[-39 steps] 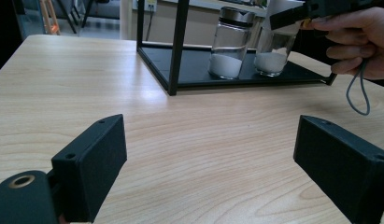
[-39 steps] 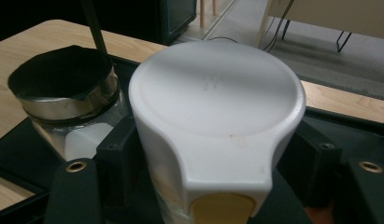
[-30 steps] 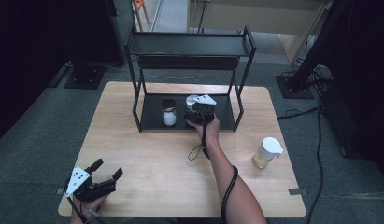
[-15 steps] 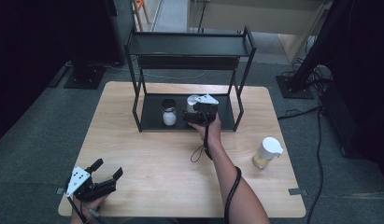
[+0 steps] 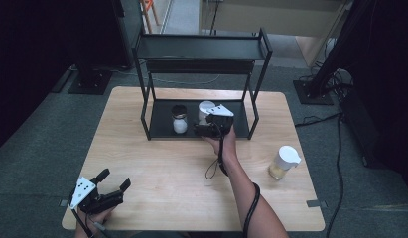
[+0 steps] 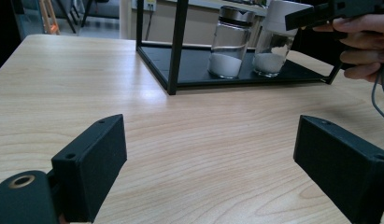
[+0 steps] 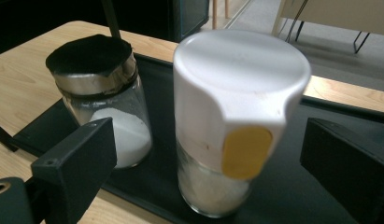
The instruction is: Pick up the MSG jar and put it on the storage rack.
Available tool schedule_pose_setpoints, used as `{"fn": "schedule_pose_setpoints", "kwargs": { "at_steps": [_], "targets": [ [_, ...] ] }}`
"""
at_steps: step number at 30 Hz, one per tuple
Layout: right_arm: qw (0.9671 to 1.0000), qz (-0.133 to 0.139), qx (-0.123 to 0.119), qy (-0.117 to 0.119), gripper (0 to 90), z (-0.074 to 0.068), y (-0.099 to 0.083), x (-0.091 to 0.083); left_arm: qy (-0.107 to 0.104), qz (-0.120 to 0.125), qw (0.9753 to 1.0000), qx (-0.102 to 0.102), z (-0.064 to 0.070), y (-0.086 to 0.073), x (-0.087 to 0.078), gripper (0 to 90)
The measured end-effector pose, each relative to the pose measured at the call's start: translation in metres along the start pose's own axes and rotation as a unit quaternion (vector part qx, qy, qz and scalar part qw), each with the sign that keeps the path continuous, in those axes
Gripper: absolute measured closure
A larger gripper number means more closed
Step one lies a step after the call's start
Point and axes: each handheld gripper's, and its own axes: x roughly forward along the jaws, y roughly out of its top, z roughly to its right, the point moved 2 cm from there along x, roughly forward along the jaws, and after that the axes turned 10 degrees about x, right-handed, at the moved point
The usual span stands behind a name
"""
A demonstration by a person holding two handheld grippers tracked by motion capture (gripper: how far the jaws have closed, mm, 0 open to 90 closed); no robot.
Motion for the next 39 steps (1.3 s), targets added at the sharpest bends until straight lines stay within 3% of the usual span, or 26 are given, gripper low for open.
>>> {"fn": "schedule_pose_setpoints", "kwargs": {
  "at_steps": [19, 39],
  "targets": [
    [0.9999, 0.012, 0.005, -0.008, 4.9, 0.009, -0.012, -0.026, -0.001, -0.001, 1.0000, 0.003, 0.001, 0.000, 0.000, 9.9],
    [0.9997, 0.023, 0.001, 0.008, 5.2, 0.016, -0.032, -0.051, 0.001, -0.002, 1.0000, 0.005, 0.002, 0.000, 0.000, 9.9]
  ]
}}
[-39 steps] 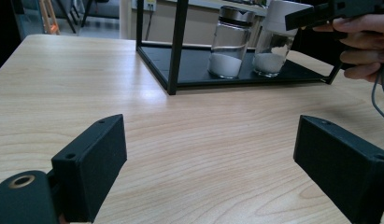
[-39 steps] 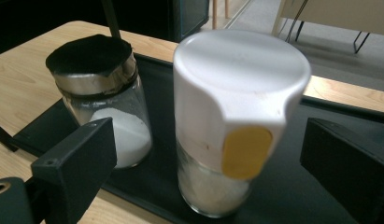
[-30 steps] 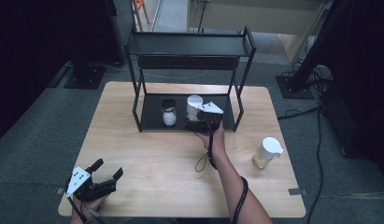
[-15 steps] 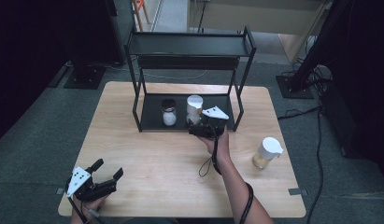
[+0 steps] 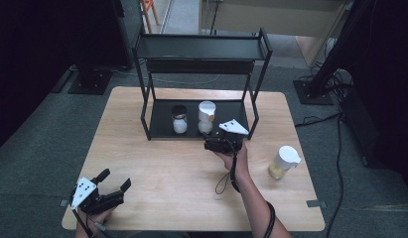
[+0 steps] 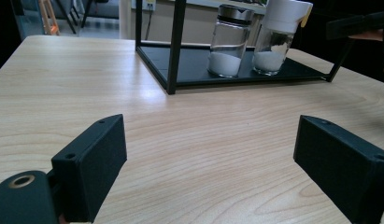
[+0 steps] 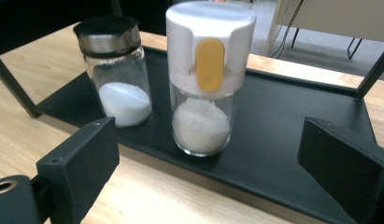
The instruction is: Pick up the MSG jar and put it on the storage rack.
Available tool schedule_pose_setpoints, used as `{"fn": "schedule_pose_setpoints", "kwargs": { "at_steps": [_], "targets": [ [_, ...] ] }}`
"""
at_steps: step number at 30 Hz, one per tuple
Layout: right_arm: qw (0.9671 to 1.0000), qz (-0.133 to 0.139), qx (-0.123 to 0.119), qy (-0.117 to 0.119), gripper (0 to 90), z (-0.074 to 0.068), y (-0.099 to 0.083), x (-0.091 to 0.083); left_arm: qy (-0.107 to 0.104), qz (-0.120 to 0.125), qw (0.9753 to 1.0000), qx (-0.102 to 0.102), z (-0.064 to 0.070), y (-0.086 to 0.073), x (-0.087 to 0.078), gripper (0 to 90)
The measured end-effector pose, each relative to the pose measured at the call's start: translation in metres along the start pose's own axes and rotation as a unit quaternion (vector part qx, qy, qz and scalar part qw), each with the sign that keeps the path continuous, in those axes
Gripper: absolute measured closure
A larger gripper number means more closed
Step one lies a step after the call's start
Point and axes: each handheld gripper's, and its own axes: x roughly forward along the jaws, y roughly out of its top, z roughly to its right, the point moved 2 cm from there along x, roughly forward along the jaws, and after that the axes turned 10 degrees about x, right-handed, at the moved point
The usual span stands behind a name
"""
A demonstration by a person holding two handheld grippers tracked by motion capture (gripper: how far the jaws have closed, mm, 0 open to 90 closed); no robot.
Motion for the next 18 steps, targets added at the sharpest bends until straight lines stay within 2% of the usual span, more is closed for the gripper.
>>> {"fn": "schedule_pose_setpoints", "kwargs": {
  "at_steps": [18],
  "targets": [
    [0.9999, 0.003, -0.001, 0.015, 5.3, 0.008, -0.025, -0.024, 0.001, 0.000, 1.0000, 0.002, 0.000, 0.000, 0.000, 9.8]
  ]
}}
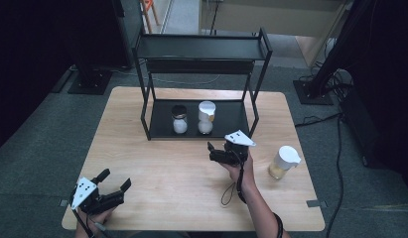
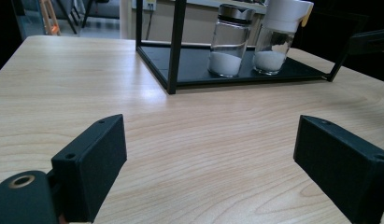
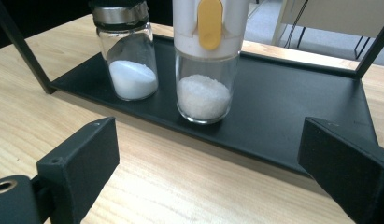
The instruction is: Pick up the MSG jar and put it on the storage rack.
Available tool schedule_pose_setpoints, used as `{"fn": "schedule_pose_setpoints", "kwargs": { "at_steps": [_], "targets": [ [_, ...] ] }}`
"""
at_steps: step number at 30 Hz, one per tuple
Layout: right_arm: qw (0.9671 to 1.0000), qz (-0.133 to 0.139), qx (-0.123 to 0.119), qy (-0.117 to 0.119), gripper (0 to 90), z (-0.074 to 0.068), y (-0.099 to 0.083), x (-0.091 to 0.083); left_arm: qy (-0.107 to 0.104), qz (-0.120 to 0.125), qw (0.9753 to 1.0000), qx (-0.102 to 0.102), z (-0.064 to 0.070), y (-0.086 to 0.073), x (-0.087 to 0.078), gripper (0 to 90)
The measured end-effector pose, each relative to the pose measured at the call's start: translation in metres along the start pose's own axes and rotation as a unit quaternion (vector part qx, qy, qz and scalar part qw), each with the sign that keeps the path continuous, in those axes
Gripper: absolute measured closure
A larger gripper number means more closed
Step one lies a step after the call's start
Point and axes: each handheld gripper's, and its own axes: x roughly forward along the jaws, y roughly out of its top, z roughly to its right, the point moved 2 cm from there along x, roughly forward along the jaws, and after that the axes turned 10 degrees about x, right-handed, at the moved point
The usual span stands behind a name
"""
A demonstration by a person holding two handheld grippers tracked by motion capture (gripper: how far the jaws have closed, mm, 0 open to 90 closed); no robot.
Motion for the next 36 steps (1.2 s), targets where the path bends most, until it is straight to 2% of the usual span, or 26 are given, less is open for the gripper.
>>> {"fn": "schedule_pose_setpoints", "kwargs": {
  "at_steps": [24, 36],
  "targets": [
    [0.9996, 0.011, -0.001, 0.028, 5.9, 0.004, -0.027, -0.029, 0.000, -0.001, 1.0000, -0.001, 0.000, 0.000, 0.000, 9.9],
    [0.9987, 0.025, -0.012, 0.042, 5.8, 0.012, -0.037, -0.044, 0.000, -0.002, 1.0000, 0.000, 0.000, 0.000, 0.001, 9.9]
  ]
}}
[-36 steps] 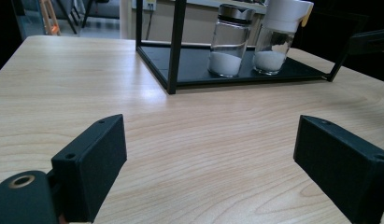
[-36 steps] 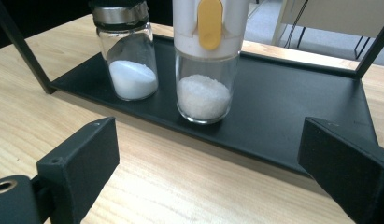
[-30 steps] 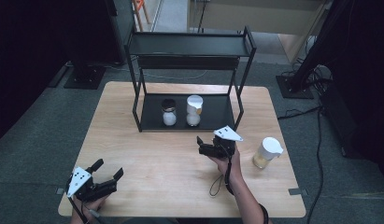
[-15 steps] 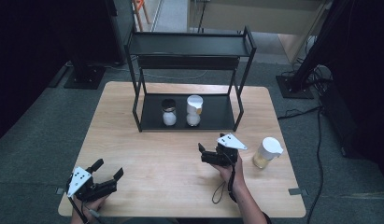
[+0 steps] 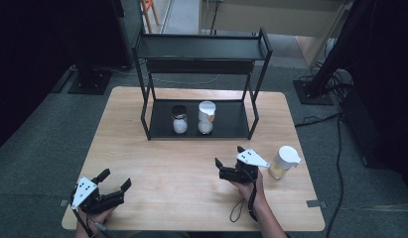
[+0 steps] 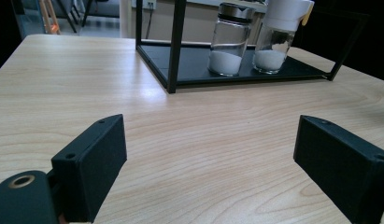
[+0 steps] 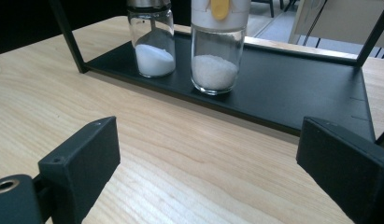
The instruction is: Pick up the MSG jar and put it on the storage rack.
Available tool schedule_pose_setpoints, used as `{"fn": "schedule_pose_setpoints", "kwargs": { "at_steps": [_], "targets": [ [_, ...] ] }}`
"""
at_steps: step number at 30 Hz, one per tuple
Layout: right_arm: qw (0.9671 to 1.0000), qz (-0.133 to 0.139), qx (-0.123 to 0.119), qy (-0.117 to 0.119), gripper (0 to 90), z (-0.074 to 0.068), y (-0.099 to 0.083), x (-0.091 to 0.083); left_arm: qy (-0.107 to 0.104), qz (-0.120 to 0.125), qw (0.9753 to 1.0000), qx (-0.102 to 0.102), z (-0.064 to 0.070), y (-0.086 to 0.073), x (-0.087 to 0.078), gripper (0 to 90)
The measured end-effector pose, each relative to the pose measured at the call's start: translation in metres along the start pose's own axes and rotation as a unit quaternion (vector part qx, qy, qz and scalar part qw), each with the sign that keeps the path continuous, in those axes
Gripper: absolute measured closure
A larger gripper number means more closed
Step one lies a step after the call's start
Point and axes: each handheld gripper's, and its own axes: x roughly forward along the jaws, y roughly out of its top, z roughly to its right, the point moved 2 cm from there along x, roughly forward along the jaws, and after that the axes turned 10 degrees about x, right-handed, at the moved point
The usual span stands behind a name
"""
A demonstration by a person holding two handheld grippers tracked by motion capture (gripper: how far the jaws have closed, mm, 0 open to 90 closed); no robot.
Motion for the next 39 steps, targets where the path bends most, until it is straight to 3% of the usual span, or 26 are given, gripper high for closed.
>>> {"fn": "schedule_pose_setpoints", "kwargs": {
  "at_steps": [13, 39],
  "targets": [
    [0.9995, 0.013, -0.008, 0.027, 5.8, 0.010, -0.010, -0.023, 0.000, -0.001, 1.0000, 0.001, 0.000, 0.000, 0.000, 9.9],
    [0.9997, 0.025, 0.000, 0.007, 5.8, 0.035, -0.023, -0.058, 0.001, -0.003, 1.0000, 0.003, 0.000, 0.000, 0.000, 9.9]
  ]
}}
